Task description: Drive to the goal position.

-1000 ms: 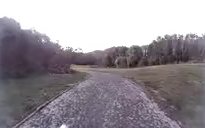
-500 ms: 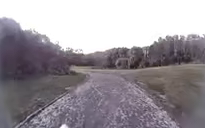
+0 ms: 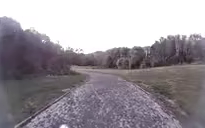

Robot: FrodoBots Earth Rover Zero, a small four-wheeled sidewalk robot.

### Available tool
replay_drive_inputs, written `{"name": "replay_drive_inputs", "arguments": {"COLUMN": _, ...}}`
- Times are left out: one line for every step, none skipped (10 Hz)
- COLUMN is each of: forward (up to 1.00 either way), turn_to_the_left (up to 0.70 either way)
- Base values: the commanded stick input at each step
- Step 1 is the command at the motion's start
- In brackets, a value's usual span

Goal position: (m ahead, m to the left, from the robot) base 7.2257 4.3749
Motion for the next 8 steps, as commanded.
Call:
{"name": "replay_drive_inputs", "arguments": {"forward": 0.5, "turn_to_the_left": 0.0}}
{"name": "replay_drive_inputs", "arguments": {"forward": 0.5, "turn_to_the_left": 0.0}}
{"name": "replay_drive_inputs", "arguments": {"forward": 0.5, "turn_to_the_left": 0.0}}
{"name": "replay_drive_inputs", "arguments": {"forward": 0.5, "turn_to_the_left": 0.0}}
{"name": "replay_drive_inputs", "arguments": {"forward": 0.5, "turn_to_the_left": 0.0}}
{"name": "replay_drive_inputs", "arguments": {"forward": 0.5, "turn_to_the_left": 0.01}}
{"name": "replay_drive_inputs", "arguments": {"forward": 0.5, "turn_to_the_left": 0.03}}
{"name": "replay_drive_inputs", "arguments": {"forward": 0.5, "turn_to_the_left": -0.24}}
